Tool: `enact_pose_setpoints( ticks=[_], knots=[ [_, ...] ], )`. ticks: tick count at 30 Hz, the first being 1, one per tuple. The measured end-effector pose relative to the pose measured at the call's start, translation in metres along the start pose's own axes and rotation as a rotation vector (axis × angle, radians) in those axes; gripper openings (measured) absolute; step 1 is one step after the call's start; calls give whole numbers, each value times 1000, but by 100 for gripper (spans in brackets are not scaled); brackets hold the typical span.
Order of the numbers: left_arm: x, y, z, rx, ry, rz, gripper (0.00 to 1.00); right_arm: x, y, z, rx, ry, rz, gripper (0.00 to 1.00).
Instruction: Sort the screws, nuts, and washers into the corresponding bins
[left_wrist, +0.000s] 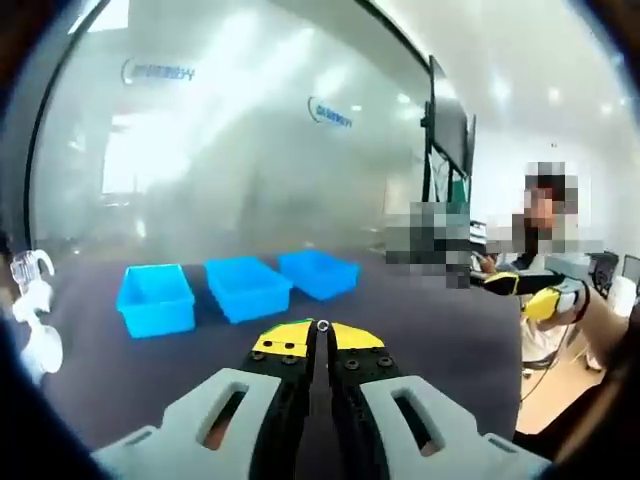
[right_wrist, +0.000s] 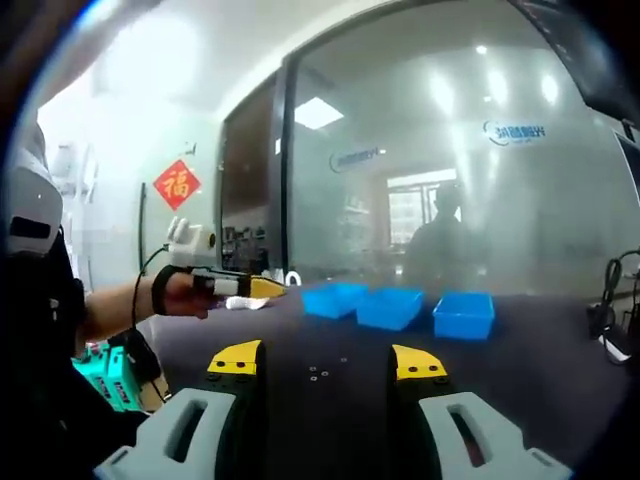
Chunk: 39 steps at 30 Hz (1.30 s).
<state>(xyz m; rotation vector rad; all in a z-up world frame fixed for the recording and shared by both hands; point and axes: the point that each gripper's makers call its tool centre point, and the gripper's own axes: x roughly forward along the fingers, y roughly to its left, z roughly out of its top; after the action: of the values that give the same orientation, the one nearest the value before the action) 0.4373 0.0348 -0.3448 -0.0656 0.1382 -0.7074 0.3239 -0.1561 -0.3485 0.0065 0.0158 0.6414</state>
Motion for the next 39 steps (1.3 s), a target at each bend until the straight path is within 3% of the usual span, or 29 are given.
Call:
enact_pose_setpoints(
  ticks=[3, 8, 14, 18, 21, 25, 30, 36, 39],
  knots=[
    [9, 16, 4, -19, -2, 13, 6, 0, 0, -1, 4, -2, 0, 44],
    [24, 56, 23, 58, -44, 101, 6, -1, 0, -4, 9, 1, -2, 44],
    [41, 110, 36, 25, -45, 220, 6, -4, -1, -6, 14, 5, -9, 44],
    [58, 131, 45, 55, -42, 244, 6, -5, -2, -6, 15, 6, -12, 44],
    [68, 150, 46, 24, -39, 273, 6, -6, -3, -6, 15, 7, -15, 44],
    [78, 175, 38, -82, -5, 316, 6, -7, -3, -6, 14, 7, -16, 44],
    [88, 208, 33, -56, 19, 371, 6, -11, -7, -6, 12, 11, -27, 44],
    [95, 228, 26, -84, 44, 414, 6, -12, -9, -4, 8, 10, -35, 44],
    [99, 223, 23, -88, 51, 397, 6, -11, -6, -4, 6, 13, -29, 44]
  ],
)
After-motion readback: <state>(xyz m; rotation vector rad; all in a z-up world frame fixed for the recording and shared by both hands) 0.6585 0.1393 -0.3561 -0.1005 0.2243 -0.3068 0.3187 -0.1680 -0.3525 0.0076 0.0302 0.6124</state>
